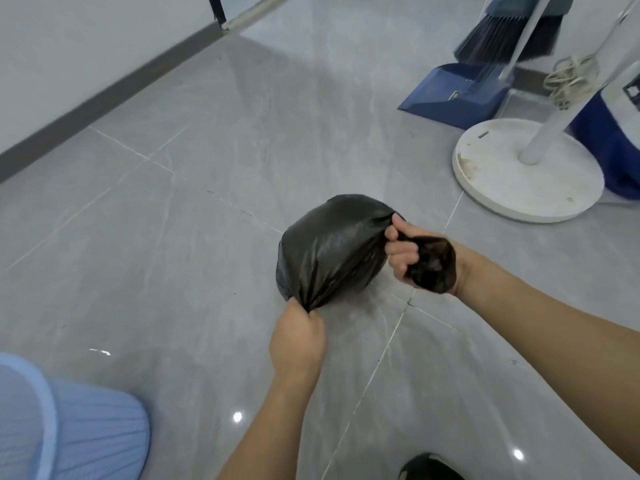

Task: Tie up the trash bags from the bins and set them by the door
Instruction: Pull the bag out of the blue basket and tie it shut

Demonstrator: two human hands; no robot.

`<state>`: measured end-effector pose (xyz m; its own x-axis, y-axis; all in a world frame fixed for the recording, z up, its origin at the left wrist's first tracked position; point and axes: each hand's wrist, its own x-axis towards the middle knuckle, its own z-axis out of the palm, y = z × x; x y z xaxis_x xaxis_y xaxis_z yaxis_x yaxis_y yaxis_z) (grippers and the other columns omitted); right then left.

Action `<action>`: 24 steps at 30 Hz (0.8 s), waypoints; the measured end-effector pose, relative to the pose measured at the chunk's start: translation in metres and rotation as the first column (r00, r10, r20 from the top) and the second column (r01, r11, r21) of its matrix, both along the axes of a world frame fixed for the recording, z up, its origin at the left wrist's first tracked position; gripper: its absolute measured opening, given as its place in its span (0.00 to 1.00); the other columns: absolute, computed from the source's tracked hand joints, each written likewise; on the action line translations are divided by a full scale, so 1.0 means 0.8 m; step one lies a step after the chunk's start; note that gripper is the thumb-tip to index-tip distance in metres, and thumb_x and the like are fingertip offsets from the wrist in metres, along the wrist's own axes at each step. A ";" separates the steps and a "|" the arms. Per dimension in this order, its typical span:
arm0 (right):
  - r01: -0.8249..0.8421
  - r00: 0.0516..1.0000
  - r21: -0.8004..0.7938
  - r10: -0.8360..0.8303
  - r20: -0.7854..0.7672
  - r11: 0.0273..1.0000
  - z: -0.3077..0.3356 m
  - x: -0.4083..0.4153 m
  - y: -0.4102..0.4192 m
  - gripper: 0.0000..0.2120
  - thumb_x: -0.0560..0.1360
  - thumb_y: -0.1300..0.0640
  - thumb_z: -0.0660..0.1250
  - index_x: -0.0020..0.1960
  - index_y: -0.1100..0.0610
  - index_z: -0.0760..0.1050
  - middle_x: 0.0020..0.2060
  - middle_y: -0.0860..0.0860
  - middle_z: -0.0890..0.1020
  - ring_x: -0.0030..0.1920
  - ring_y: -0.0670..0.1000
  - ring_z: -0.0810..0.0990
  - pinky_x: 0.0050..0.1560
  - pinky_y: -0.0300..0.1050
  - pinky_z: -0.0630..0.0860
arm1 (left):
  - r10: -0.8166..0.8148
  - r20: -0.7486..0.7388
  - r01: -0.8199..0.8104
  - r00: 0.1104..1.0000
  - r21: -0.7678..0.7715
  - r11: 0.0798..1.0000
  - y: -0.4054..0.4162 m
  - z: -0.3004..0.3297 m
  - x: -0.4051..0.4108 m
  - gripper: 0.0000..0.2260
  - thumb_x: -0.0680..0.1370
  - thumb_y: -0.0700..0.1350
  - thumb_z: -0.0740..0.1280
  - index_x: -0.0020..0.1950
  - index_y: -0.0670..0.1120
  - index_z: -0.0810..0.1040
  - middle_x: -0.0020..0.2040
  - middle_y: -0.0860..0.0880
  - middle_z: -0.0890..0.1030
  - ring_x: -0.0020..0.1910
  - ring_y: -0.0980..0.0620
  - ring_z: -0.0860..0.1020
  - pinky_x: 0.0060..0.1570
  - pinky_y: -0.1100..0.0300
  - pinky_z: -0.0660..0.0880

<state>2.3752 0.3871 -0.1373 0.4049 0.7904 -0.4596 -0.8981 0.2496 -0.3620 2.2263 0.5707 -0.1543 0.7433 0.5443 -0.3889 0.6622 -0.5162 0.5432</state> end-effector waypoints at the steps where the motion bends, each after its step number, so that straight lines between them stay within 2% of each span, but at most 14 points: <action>1: 0.002 0.998 0.125 0.006 -0.062 0.992 -0.002 0.003 0.003 0.16 0.79 0.47 0.59 0.41 0.57 0.75 0.25 0.50 0.72 0.24 0.46 0.69 0.31 0.39 0.74 | -0.052 -0.032 0.053 0.998 0.043 0.998 -0.004 0.003 0.001 0.07 0.79 0.42 0.56 0.51 0.42 0.72 0.45 0.46 0.75 0.43 0.43 0.74 0.42 0.56 0.67; 3: 0.048 0.993 0.222 -0.023 -0.114 0.974 0.001 0.012 0.012 0.16 0.80 0.47 0.58 0.43 0.58 0.75 0.24 0.49 0.72 0.23 0.45 0.63 0.27 0.38 0.67 | -0.220 -0.147 0.235 0.964 0.092 0.968 -0.016 0.005 0.007 0.11 0.80 0.45 0.56 0.54 0.41 0.74 0.51 0.42 0.79 0.51 0.40 0.78 0.47 0.53 0.71; 4: 0.074 0.995 0.193 -0.058 -0.084 0.978 0.005 0.016 0.017 0.16 0.80 0.48 0.58 0.42 0.57 0.75 0.23 0.48 0.71 0.22 0.44 0.62 0.24 0.38 0.64 | -0.323 -0.220 0.349 0.921 0.091 0.933 -0.022 0.006 0.009 0.12 0.81 0.46 0.56 0.55 0.41 0.75 0.55 0.41 0.80 0.54 0.39 0.78 0.50 0.52 0.72; 7: 0.123 0.986 -0.011 -0.121 0.115 0.992 0.024 0.020 0.029 0.09 0.76 0.54 0.59 0.39 0.55 0.74 0.25 0.46 0.70 0.19 0.44 0.63 0.22 0.37 0.56 | -0.541 -0.357 0.610 0.762 0.113 0.784 -0.037 0.014 0.006 0.16 0.83 0.49 0.53 0.59 0.42 0.77 0.59 0.42 0.79 0.58 0.40 0.77 0.53 0.53 0.72; 9: 0.192 0.957 -0.115 -0.160 0.242 0.975 0.032 0.021 0.030 0.07 0.75 0.57 0.59 0.43 0.55 0.74 0.32 0.48 0.76 0.21 0.44 0.64 0.23 0.37 0.57 | -0.597 -0.381 0.691 0.706 0.188 0.698 -0.039 0.020 0.001 0.14 0.83 0.45 0.54 0.58 0.43 0.77 0.58 0.43 0.80 0.56 0.42 0.78 0.48 0.55 0.71; 12: 0.303 0.902 -0.243 -0.195 0.385 0.921 0.051 0.035 0.030 0.10 0.78 0.57 0.56 0.47 0.57 0.75 0.41 0.52 0.83 0.23 0.44 0.67 0.25 0.36 0.60 | -0.556 -0.375 0.663 0.742 0.285 0.692 -0.033 0.034 -0.002 0.11 0.82 0.43 0.55 0.55 0.44 0.77 0.56 0.44 0.80 0.54 0.43 0.79 0.43 0.57 0.66; 15: 0.342 0.869 -0.239 -0.210 0.447 0.909 0.076 0.046 0.034 0.11 0.79 0.57 0.56 0.51 0.58 0.76 0.50 0.55 0.85 0.26 0.45 0.69 0.24 0.34 0.63 | -0.528 -0.335 0.620 0.781 0.310 0.721 -0.032 0.050 0.005 0.13 0.82 0.47 0.54 0.54 0.45 0.77 0.55 0.45 0.81 0.53 0.43 0.79 0.44 0.56 0.68; 17: 0.344 0.852 -0.248 -0.190 0.488 0.906 0.082 0.039 0.048 0.10 0.79 0.60 0.55 0.51 0.58 0.75 0.53 0.56 0.84 0.28 0.46 0.70 0.24 0.34 0.68 | -0.521 -0.325 0.609 0.789 0.304 0.733 -0.030 0.056 0.006 0.13 0.82 0.47 0.54 0.55 0.45 0.77 0.55 0.45 0.81 0.54 0.43 0.79 0.45 0.56 0.70; 19: 0.354 0.809 -0.324 -0.114 0.577 0.877 0.074 0.027 0.065 0.10 0.76 0.66 0.56 0.50 0.58 0.75 0.53 0.56 0.83 0.29 0.46 0.73 0.29 0.36 0.72 | -0.501 -0.355 0.603 0.790 0.294 0.742 -0.026 0.053 -0.002 0.13 0.81 0.46 0.55 0.57 0.44 0.75 0.56 0.44 0.80 0.55 0.42 0.79 0.46 0.56 0.71; 20: 0.355 0.786 -0.368 -0.061 0.615 0.859 0.067 0.022 0.072 0.11 0.75 0.69 0.56 0.49 0.58 0.75 0.53 0.56 0.83 0.30 0.45 0.75 0.33 0.36 0.73 | -0.486 -0.380 0.602 0.787 0.296 0.742 -0.022 0.052 -0.010 0.12 0.80 0.46 0.55 0.57 0.43 0.74 0.54 0.45 0.78 0.53 0.42 0.79 0.44 0.56 0.70; 22: 0.353 0.756 -0.448 0.031 0.653 0.822 0.054 0.019 0.079 0.12 0.75 0.70 0.57 0.49 0.57 0.75 0.53 0.55 0.84 0.37 0.45 0.80 0.42 0.39 0.74 | -0.503 -0.402 0.638 0.765 0.372 0.674 -0.015 0.050 -0.024 0.12 0.78 0.40 0.54 0.55 0.43 0.75 0.46 0.46 0.71 0.39 0.45 0.77 0.34 0.59 0.65; 23: 0.365 0.754 -0.479 0.048 0.655 0.798 0.052 0.021 0.080 0.12 0.75 0.69 0.57 0.49 0.57 0.75 0.52 0.54 0.85 0.42 0.47 0.81 0.45 0.41 0.75 | -0.519 -0.413 0.662 0.749 0.416 0.624 -0.012 0.051 -0.029 0.12 0.77 0.37 0.55 0.53 0.43 0.76 0.43 0.47 0.67 0.31 0.48 0.71 0.29 0.60 0.62; 24: 0.393 0.754 -0.506 0.045 0.655 0.768 0.051 0.024 0.080 0.12 0.75 0.69 0.57 0.49 0.57 0.75 0.51 0.53 0.85 0.45 0.48 0.81 0.46 0.42 0.76 | -0.520 -0.408 0.661 0.751 0.454 0.598 -0.009 0.053 -0.032 0.11 0.76 0.35 0.55 0.53 0.43 0.74 0.41 0.48 0.66 0.28 0.50 0.67 0.26 0.60 0.58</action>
